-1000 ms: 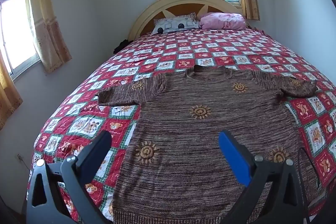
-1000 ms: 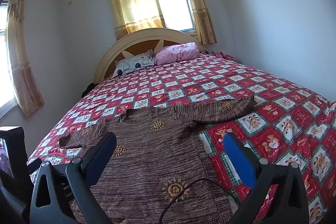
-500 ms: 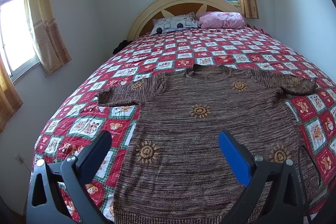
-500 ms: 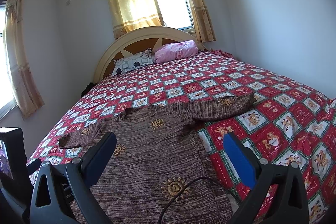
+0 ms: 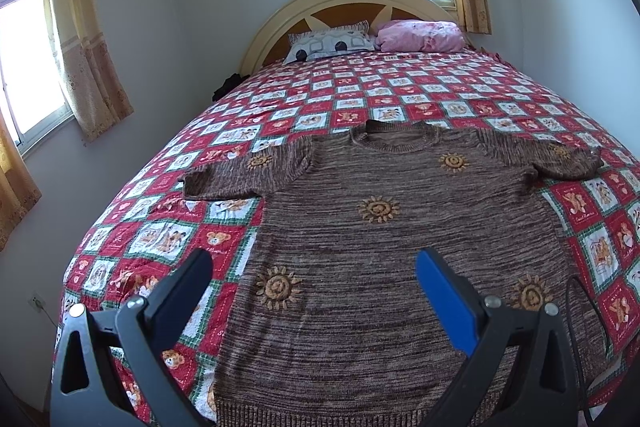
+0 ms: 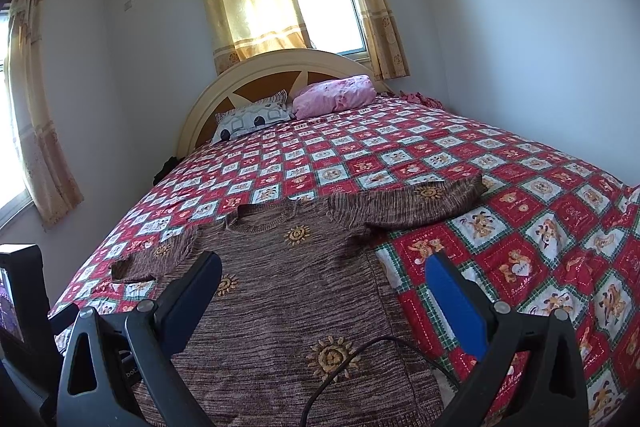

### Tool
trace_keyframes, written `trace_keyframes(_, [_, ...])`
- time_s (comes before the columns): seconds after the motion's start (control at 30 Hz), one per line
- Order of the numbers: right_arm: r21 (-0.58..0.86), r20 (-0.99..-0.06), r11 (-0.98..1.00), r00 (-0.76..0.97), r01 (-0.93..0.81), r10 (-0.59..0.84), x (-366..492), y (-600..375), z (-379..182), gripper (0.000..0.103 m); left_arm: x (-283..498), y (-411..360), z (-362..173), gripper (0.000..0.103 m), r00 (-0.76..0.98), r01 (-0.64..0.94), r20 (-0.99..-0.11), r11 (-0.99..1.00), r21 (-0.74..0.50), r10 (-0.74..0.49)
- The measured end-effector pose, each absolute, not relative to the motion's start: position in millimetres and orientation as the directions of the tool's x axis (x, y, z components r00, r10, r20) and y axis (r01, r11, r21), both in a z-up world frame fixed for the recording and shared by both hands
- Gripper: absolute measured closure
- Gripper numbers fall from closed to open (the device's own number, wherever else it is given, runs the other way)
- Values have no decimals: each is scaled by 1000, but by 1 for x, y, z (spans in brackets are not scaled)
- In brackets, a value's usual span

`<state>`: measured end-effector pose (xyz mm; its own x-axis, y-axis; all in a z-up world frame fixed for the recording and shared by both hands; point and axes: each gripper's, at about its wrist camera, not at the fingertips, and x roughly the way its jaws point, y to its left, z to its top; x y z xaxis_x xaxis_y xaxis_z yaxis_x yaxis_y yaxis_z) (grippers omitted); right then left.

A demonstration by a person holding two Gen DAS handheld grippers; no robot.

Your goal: Fold small clothes

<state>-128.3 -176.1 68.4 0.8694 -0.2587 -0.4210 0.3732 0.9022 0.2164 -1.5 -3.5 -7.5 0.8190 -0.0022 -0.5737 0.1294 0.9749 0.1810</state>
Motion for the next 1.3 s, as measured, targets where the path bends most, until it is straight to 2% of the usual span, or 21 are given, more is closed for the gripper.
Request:
trace_keyframes(0.3, [211,-419,902,869,377,-265,-128,-176,69,1,-2,-3,-9,0,817,131,-577,975,180,-3])
trace_keyframes(0.5, [185,-377,886,863,426,-336,-134,-176,69,1,-2,-3,-9,0,816,132,-578,975,180,-4])
trace_keyframes(0.67, [331,-360,875,904,354,-230,-139,-183,69,1,-2,-3,-9,0,816,133,-578,975,179,-5])
trace_keyframes(0.87, [451,-400,847,912,280,-88,-130,-190,58,1,-3,-4,-10,0,815,135,-579,975,177,-8])
trace_keyframes(1.3, [375,-427,868,892,325,-149,-123,-205,57,1,6,-10,-20,0,802,135,-596,978,156,-16])
